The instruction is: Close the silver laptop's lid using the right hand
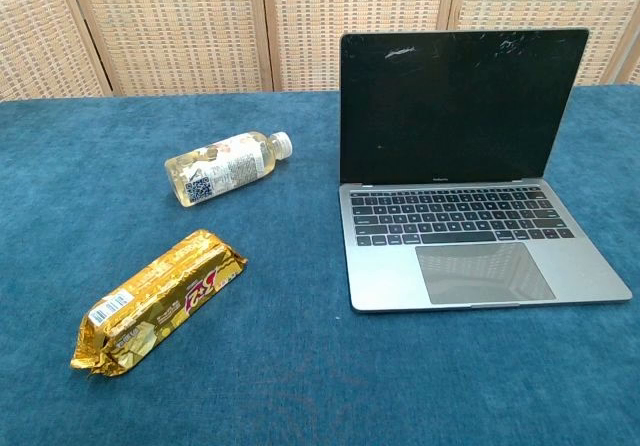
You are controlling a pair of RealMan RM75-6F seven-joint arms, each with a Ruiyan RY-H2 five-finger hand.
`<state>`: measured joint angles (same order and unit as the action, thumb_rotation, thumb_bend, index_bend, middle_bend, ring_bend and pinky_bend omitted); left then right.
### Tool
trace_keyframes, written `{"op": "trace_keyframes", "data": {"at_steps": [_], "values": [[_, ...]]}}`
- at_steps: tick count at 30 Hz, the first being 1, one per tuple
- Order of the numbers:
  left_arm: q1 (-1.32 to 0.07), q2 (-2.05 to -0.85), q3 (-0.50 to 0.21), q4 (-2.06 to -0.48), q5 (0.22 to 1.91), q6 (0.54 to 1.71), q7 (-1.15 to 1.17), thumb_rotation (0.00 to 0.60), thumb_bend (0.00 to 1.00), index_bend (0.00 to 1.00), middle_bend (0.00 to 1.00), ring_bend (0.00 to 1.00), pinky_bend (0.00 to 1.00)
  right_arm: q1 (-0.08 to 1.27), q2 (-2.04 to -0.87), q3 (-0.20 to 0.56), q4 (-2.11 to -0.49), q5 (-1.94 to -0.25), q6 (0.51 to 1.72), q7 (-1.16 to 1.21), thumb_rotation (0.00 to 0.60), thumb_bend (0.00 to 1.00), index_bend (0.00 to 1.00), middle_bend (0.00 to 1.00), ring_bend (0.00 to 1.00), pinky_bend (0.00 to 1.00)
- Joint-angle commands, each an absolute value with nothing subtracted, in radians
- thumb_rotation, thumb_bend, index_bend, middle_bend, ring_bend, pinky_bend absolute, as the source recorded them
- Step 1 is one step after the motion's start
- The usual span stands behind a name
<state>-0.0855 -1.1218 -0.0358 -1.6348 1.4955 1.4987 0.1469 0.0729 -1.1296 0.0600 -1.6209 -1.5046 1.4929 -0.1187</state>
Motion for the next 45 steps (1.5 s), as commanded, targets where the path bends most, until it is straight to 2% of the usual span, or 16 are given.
{"op": "trace_keyframes", "data": {"at_steps": [1,36,45], "values": [[-0.085,-1.118,-0.033,-1.636,1.497,1.497,0.146,0.6,0.23,0.0,0.0,0.0,0.0,0.073,-1.129,0.059,-1.622,-1.505,1.491,-0.118,0.6,0.13,0.0,0.0,0.0,0.0],[-0.079,-1.104,-0.032,-1.661,1.498,1.5,0.151,0.6,0.24,0.0,0.0,0.0,0.0,0.074,-1.128,0.053,-1.668,-1.513,1.485,-0.153,0.6,0.16,0.0,0.0,0.0,0.0],[-0.088,-1.115,-0.025,-1.661,1.503,1.479,0.17,0.6,0.24,0.0,0.0,0.0,0.0,0.159,-1.118,0.119,-1.752,-1.461,1.403,-0.29,0.6,0.16,0.02,0.0,0.0,0.0]]}}
